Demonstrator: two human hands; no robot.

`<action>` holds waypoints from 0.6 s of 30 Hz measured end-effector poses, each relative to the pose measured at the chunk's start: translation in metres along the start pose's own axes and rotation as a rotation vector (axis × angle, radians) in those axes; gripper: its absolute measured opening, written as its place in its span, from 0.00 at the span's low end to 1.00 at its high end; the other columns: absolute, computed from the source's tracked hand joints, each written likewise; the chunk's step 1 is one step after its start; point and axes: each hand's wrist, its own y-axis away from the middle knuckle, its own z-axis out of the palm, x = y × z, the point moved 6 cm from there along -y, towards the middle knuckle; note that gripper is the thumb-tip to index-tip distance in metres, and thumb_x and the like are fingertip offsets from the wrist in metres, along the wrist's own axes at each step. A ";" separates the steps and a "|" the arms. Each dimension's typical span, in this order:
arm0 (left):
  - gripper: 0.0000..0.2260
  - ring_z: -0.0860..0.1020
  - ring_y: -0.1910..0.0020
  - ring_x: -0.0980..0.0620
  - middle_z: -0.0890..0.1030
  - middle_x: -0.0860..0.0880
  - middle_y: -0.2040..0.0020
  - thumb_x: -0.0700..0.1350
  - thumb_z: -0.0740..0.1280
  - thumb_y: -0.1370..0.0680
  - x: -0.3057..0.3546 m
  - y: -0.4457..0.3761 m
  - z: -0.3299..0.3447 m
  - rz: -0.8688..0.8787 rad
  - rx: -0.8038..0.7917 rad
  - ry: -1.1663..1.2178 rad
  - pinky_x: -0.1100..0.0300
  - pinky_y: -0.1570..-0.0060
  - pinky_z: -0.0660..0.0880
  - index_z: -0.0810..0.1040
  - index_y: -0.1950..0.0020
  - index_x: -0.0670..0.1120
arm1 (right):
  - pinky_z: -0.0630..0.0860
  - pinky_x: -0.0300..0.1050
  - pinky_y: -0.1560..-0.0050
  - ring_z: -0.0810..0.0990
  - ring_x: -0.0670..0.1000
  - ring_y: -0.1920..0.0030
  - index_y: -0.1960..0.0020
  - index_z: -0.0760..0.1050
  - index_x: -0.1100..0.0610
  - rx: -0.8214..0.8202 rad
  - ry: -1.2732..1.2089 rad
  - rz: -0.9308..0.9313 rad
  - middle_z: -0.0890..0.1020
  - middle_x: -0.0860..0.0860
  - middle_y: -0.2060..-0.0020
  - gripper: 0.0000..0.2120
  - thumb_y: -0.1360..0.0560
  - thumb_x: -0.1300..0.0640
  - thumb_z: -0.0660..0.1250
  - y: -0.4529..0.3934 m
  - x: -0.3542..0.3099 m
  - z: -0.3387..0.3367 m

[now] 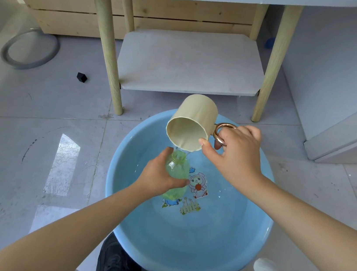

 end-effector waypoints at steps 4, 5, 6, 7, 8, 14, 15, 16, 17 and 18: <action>0.38 0.71 0.44 0.57 0.72 0.56 0.41 0.50 0.77 0.32 0.002 0.002 -0.002 0.008 -0.007 0.011 0.64 0.50 0.67 0.62 0.28 0.48 | 0.55 0.41 0.54 0.65 0.48 0.69 0.71 0.63 0.53 0.033 0.001 -0.019 0.65 0.43 0.75 0.22 0.28 0.38 0.58 0.000 -0.002 -0.001; 0.37 0.69 0.45 0.58 0.70 0.56 0.42 0.49 0.77 0.32 0.002 0.003 -0.002 0.004 -0.009 0.008 0.65 0.51 0.66 0.62 0.28 0.47 | 0.55 0.41 0.53 0.65 0.48 0.68 0.71 0.63 0.53 0.040 0.001 -0.025 0.66 0.43 0.75 0.22 0.28 0.38 0.58 0.000 -0.002 -0.001; 0.37 0.68 0.46 0.59 0.69 0.57 0.43 0.49 0.77 0.31 0.002 0.003 -0.003 0.001 -0.010 0.002 0.65 0.51 0.65 0.61 0.28 0.47 | 0.56 0.42 0.53 0.65 0.48 0.68 0.71 0.63 0.53 0.052 0.002 -0.033 0.66 0.43 0.75 0.22 0.28 0.38 0.59 0.001 -0.003 -0.001; 0.37 0.70 0.45 0.58 0.69 0.58 0.44 0.50 0.77 0.32 0.002 0.003 -0.002 0.000 -0.011 -0.004 0.65 0.51 0.65 0.62 0.28 0.47 | 0.57 0.42 0.53 0.65 0.48 0.68 0.71 0.63 0.53 0.067 0.008 -0.042 0.67 0.43 0.75 0.22 0.28 0.38 0.59 0.001 -0.003 -0.002; 0.36 0.71 0.43 0.56 0.70 0.58 0.44 0.50 0.77 0.32 0.002 0.003 -0.002 0.002 -0.008 -0.009 0.65 0.51 0.66 0.63 0.29 0.48 | 0.57 0.43 0.52 0.65 0.48 0.68 0.71 0.63 0.53 0.078 0.013 -0.048 0.67 0.43 0.75 0.22 0.28 0.38 0.59 0.002 -0.004 -0.002; 0.37 0.73 0.44 0.54 0.74 0.54 0.39 0.51 0.77 0.33 0.001 0.000 -0.003 0.006 0.006 0.007 0.63 0.51 0.68 0.63 0.29 0.50 | 0.59 0.44 0.49 0.66 0.49 0.66 0.70 0.64 0.54 0.113 0.039 -0.084 0.67 0.44 0.74 0.22 0.28 0.39 0.59 0.003 -0.005 -0.002; 0.37 0.72 0.44 0.54 0.74 0.54 0.39 0.51 0.77 0.34 0.001 0.000 -0.002 0.007 0.005 0.008 0.63 0.51 0.68 0.63 0.29 0.51 | 0.59 0.44 0.49 0.67 0.49 0.66 0.70 0.65 0.54 0.118 0.043 -0.091 0.68 0.44 0.74 0.22 0.28 0.39 0.60 0.004 -0.005 -0.002; 0.37 0.72 0.45 0.55 0.74 0.54 0.39 0.51 0.77 0.34 0.001 0.000 -0.002 0.010 0.004 0.011 0.63 0.51 0.68 0.63 0.29 0.51 | 0.59 0.44 0.49 0.68 0.50 0.66 0.70 0.65 0.54 0.127 0.049 -0.099 0.69 0.45 0.74 0.22 0.28 0.39 0.60 0.004 -0.005 -0.002; 0.37 0.72 0.45 0.55 0.74 0.54 0.38 0.51 0.77 0.34 0.001 0.000 -0.002 0.009 0.003 0.016 0.63 0.51 0.68 0.63 0.29 0.51 | 0.59 0.44 0.48 0.69 0.51 0.66 0.70 0.65 0.55 0.136 0.053 -0.109 0.69 0.45 0.75 0.22 0.28 0.39 0.60 0.004 -0.006 -0.002; 0.38 0.72 0.45 0.55 0.74 0.54 0.38 0.51 0.77 0.34 0.001 -0.001 -0.002 0.009 0.006 0.020 0.63 0.51 0.69 0.63 0.29 0.51 | 0.59 0.44 0.48 0.69 0.51 0.65 0.70 0.66 0.55 0.144 0.054 -0.119 0.70 0.45 0.75 0.21 0.28 0.39 0.60 0.004 -0.006 -0.002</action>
